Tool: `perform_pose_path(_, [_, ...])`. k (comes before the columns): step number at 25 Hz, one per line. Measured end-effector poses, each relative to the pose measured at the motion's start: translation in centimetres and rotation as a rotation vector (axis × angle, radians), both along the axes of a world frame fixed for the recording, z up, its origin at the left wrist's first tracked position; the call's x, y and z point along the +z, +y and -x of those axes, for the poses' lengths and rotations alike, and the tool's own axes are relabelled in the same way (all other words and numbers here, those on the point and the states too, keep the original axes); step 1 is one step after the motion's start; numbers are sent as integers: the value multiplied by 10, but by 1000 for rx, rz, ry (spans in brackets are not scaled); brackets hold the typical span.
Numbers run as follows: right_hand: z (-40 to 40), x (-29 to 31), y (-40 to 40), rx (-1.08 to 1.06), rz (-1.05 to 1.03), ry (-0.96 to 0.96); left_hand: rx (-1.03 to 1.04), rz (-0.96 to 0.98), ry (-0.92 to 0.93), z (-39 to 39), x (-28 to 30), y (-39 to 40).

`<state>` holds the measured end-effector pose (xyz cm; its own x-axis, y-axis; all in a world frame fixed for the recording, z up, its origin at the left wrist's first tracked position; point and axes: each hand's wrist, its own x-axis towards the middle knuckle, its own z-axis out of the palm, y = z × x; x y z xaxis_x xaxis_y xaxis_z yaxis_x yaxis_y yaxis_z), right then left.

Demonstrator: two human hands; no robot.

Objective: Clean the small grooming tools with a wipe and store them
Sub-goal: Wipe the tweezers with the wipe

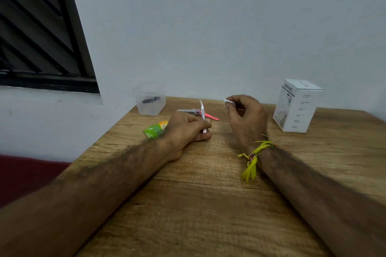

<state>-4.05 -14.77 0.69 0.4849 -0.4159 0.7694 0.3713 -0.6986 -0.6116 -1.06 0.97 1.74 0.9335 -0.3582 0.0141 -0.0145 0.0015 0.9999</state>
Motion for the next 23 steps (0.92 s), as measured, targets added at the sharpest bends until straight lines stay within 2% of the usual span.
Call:
perform_pose_path(4, [4,0,4,3,197,-76,-79,33,-87,4,-8,2])
perform_pose_path(8, [8,-1,18,-13,419,-127,-119,29,-75,2,-11,5])
perform_pose_path(14, [6,0,26,-21,538,-116,-87,106,-97,4,-11,10])
perform_pose_path(23, [0,-2,22,-46,643,-30,-83,33,-105,6,-7,10])
